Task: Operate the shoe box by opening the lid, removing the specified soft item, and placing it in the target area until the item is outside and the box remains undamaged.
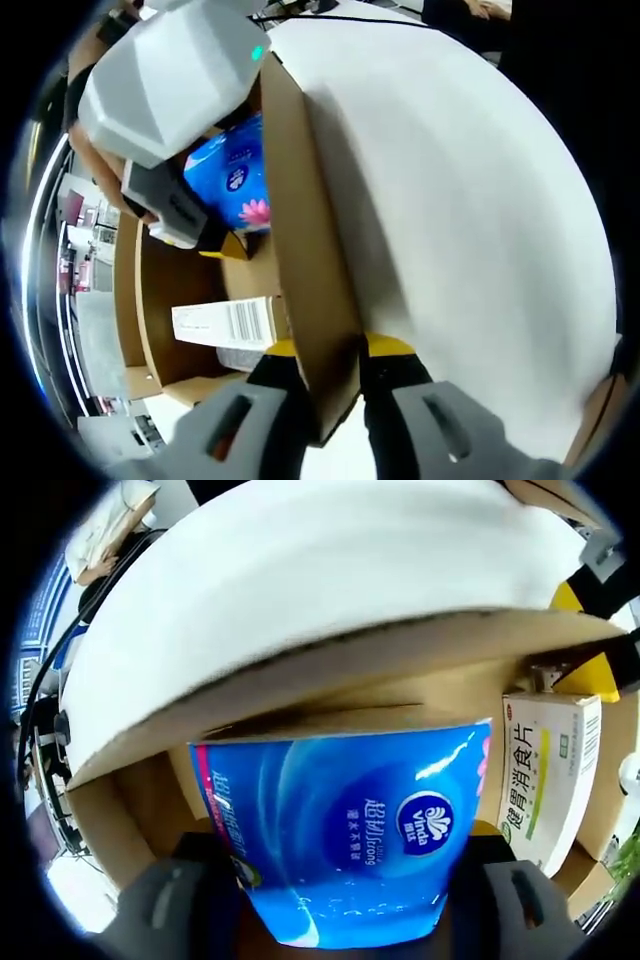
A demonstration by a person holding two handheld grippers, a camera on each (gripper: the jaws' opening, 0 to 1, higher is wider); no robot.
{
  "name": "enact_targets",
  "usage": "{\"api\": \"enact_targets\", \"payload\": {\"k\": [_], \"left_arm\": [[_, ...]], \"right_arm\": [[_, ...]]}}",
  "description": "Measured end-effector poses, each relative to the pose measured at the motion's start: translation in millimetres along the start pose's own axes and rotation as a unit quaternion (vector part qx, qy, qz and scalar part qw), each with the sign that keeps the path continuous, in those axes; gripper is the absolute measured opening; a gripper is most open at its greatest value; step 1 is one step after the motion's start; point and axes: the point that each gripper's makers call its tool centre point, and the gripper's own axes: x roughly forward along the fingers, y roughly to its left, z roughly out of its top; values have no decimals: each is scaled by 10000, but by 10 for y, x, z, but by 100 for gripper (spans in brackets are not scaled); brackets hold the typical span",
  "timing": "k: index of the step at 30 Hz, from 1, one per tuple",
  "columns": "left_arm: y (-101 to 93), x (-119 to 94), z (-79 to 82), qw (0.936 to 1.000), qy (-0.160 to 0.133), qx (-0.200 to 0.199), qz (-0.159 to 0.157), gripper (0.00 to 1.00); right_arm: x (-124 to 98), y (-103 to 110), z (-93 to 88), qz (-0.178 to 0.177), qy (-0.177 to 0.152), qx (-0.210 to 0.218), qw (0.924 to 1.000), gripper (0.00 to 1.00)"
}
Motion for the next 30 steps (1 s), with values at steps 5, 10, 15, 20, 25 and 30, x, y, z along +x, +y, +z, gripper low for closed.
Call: {"api": "enact_targets", "payload": {"k": [5, 10, 15, 20, 25, 30], "left_arm": [[3, 4, -2, 10000, 8, 18, 4, 16], [3, 9, -3, 10000, 28, 51, 8, 16], [3, 9, -2, 10000, 24, 55, 6, 16], [3, 8, -3, 10000, 24, 61, 5, 16], [1, 7, -5, 10000, 13, 62, 0, 16], [-2, 5, -4, 10000, 15, 64, 1, 16]], "right_arm": [[-9, -9, 3, -8, 11, -1, 10000, 85], [-20, 3, 1, -13, 41, -3, 10000, 82], [-28, 3, -6, -51, 53, -8, 10000, 80], [-32, 16, -33, -77, 51, -21, 10000, 79], [-49, 31, -46, -61, 46, -42, 10000, 78], [-101, 31, -62, -87, 54, -25, 9999, 77]]}}
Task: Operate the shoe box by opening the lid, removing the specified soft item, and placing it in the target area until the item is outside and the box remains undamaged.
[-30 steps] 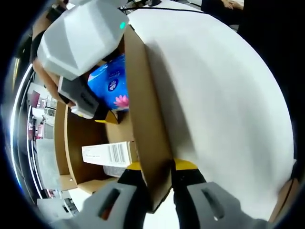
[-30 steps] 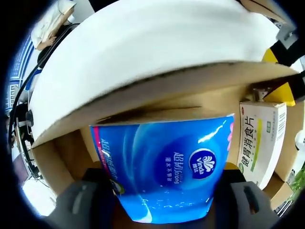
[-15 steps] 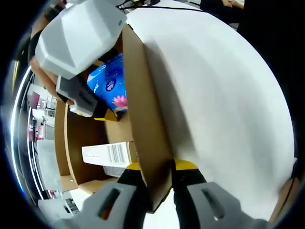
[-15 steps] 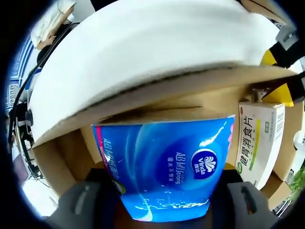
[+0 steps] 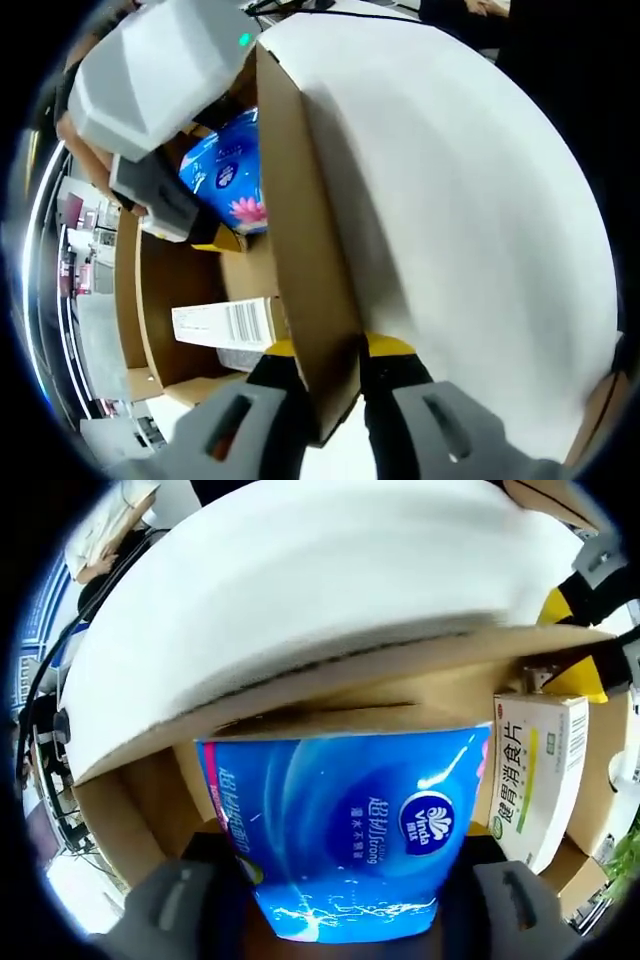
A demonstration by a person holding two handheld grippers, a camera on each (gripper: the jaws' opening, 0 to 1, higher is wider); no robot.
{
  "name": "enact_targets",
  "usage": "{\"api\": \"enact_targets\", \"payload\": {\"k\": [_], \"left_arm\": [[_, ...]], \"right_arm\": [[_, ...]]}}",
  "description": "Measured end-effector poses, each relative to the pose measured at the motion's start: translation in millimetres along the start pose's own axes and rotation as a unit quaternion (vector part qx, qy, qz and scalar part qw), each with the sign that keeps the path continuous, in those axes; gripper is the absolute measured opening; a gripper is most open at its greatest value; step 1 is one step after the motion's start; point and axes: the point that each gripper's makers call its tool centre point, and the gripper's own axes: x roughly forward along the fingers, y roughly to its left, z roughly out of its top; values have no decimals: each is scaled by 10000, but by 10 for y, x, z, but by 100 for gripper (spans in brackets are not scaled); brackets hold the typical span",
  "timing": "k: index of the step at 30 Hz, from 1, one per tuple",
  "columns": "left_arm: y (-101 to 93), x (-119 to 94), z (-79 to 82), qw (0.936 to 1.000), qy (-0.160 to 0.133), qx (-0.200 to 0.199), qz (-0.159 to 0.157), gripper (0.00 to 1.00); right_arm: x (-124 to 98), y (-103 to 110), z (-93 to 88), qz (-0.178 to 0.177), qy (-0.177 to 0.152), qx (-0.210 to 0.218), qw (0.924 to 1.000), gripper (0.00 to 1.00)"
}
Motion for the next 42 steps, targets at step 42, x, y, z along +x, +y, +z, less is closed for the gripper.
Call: {"api": "enact_targets", "payload": {"k": [42], "left_arm": [[-2, 0, -8, 10000, 36, 30, 27, 16]], "right_arm": [[-548, -42, -110, -279, 480, 250, 9981, 75]]}}
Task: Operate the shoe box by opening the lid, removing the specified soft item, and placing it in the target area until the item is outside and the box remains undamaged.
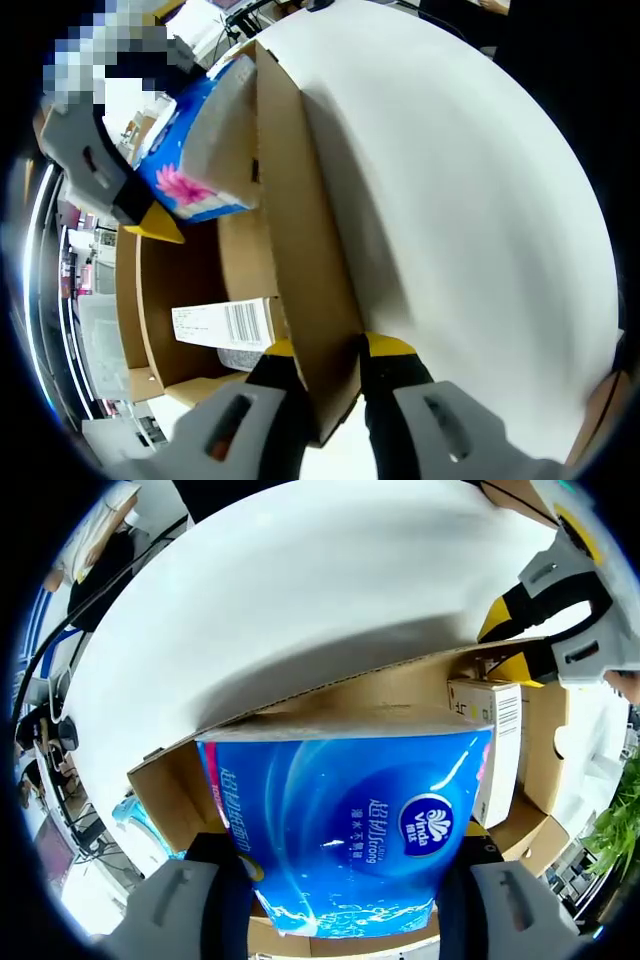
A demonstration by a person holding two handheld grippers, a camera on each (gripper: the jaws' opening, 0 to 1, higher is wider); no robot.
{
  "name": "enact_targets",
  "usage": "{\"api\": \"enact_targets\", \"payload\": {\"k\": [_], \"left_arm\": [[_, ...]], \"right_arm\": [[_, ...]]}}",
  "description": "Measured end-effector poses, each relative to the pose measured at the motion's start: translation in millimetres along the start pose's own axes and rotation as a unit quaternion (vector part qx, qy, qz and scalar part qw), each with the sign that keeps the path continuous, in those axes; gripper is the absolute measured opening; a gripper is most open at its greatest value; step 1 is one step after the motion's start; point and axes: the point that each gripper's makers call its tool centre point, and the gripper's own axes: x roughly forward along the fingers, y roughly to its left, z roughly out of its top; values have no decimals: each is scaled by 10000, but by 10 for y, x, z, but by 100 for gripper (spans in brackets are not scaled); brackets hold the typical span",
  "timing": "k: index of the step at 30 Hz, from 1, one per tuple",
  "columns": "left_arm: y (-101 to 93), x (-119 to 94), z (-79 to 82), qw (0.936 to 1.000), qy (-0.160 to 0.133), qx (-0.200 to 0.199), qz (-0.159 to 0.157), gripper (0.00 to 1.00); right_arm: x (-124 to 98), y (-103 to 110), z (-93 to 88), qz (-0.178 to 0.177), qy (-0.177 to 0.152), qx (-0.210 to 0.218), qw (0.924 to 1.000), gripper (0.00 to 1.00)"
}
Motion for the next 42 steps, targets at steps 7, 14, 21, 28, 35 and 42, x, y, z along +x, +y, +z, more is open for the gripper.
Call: {"api": "enact_targets", "payload": {"k": [7, 14, 21, 28, 35, 42], "left_arm": [[-2, 1, -2, 10000, 6, 5, 2, 16], [-1, 0, -4, 10000, 9, -4, 9, 17], [-6, -3, 2, 10000, 2, -10, 8, 17], [-4, 1, 2, 10000, 6, -10, 8, 17], [1, 6, 1, 10000, 9, -19, 8, 17], [0, 6, 4, 10000, 12, -19, 10, 17]], "right_arm": [[-132, -9, -57, -122, 75, 136, 9998, 75], [-259, -6, -124, -244, 163, 466, 9985, 74], [-330, 77, -174, -271, 261, 685, 9969, 74], [-398, 150, -268, -314, 353, 916, 9947, 74], [-469, 224, -338, -387, 427, 1174, 9914, 74], [-538, 284, -359, -453, 476, 1364, 9885, 74]]}}
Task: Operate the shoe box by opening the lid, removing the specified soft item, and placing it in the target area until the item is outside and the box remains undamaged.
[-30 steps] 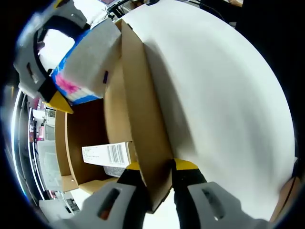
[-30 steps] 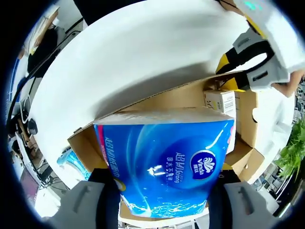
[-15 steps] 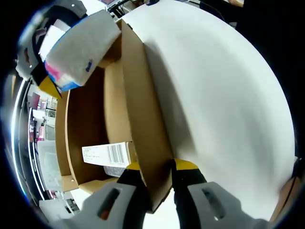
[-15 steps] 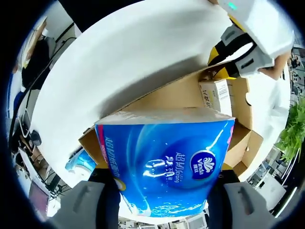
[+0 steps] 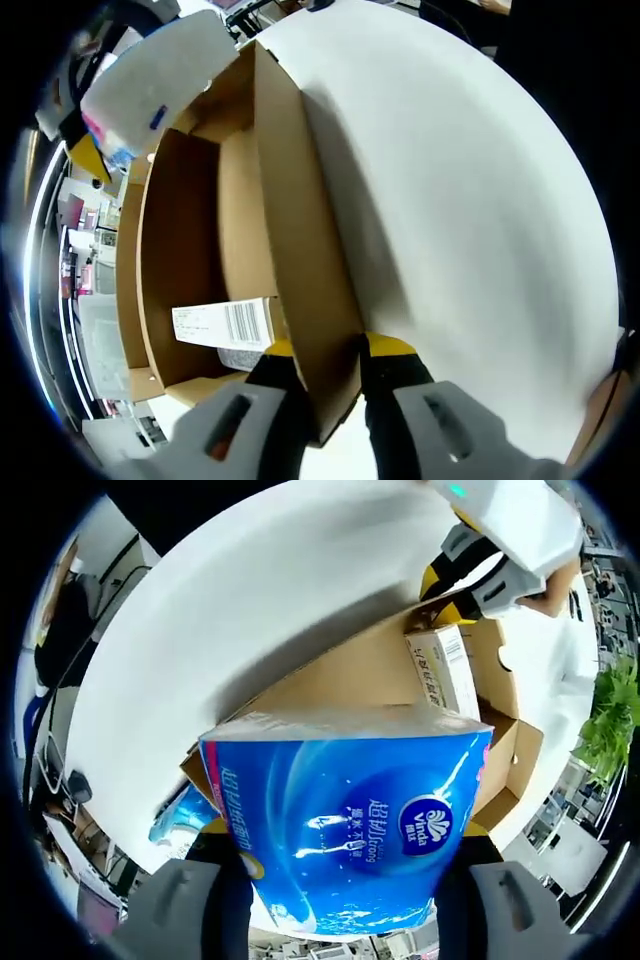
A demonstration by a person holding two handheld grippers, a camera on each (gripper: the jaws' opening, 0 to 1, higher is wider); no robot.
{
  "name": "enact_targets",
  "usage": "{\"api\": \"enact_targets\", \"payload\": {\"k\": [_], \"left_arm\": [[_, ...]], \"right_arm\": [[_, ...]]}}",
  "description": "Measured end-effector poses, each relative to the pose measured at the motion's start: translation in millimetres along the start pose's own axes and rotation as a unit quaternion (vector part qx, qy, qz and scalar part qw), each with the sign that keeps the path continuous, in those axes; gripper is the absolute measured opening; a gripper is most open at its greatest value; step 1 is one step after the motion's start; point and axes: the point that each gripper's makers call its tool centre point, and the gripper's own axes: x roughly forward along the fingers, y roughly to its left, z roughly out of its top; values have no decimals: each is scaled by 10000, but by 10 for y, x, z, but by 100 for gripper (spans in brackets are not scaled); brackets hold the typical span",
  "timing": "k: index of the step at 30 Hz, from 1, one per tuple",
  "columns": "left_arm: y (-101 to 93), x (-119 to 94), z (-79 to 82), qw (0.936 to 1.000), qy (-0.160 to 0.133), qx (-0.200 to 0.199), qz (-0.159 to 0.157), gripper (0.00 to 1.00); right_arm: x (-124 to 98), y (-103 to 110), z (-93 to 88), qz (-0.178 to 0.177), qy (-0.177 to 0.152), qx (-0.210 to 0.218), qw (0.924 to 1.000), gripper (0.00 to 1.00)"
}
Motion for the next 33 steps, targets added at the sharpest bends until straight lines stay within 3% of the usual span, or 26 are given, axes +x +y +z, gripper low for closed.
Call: {"api": "enact_targets", "payload": {"k": [33], "left_arm": [[-12, -4, -11, 10000, 24, -20, 11, 17]], "right_arm": [[-257, 366, -243, -215, 317, 1154, 9926, 74]]}}
